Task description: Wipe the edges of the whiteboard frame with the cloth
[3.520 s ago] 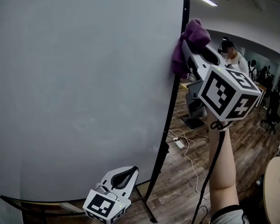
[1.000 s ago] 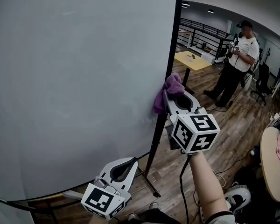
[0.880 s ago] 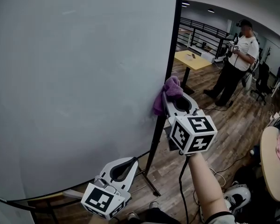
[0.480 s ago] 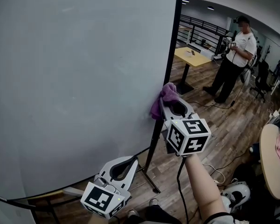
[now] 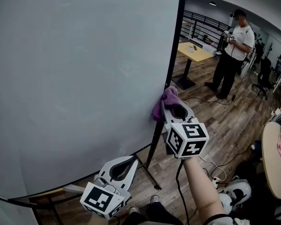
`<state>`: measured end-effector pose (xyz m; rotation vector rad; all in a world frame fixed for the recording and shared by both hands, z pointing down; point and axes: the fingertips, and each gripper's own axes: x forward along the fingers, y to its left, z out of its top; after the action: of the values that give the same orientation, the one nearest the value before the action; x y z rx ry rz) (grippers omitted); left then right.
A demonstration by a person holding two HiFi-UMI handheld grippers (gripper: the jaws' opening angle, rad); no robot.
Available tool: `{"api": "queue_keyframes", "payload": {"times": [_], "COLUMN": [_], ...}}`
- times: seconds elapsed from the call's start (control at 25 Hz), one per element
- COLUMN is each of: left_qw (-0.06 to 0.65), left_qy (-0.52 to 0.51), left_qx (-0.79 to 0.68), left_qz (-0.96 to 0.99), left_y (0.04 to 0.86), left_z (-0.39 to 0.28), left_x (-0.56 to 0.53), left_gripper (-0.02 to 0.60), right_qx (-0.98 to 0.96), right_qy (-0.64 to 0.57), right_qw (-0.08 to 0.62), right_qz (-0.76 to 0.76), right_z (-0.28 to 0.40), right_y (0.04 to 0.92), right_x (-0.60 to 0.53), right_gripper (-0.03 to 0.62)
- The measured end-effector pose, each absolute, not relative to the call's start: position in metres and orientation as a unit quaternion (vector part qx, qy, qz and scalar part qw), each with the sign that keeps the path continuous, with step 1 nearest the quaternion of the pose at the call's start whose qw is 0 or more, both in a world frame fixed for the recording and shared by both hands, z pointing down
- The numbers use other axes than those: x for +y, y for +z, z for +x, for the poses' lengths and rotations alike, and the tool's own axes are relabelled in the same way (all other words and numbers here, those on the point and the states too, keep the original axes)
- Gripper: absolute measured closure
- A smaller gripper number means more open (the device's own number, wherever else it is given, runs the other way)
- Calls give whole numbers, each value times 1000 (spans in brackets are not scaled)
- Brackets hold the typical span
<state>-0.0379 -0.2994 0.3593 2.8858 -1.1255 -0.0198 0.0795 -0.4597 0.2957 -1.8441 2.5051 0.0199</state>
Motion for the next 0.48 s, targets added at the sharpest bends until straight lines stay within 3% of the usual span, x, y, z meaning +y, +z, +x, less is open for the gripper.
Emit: {"api": "queue_keyframes", "payload": {"times": [0.48], "left_qw": [41], "left_qy": [1], "left_qx": [-367], "left_qz": [929], "left_y": [375], "left_z": [-44], "left_x": [-297], "left_gripper": [563], "right_qx": [795], "right_qy": [34], "right_qw": [4], "right_qz": [-605], "right_z": [73], "right_y": [314], "right_x": [-456], "right_gripper": [491]}}
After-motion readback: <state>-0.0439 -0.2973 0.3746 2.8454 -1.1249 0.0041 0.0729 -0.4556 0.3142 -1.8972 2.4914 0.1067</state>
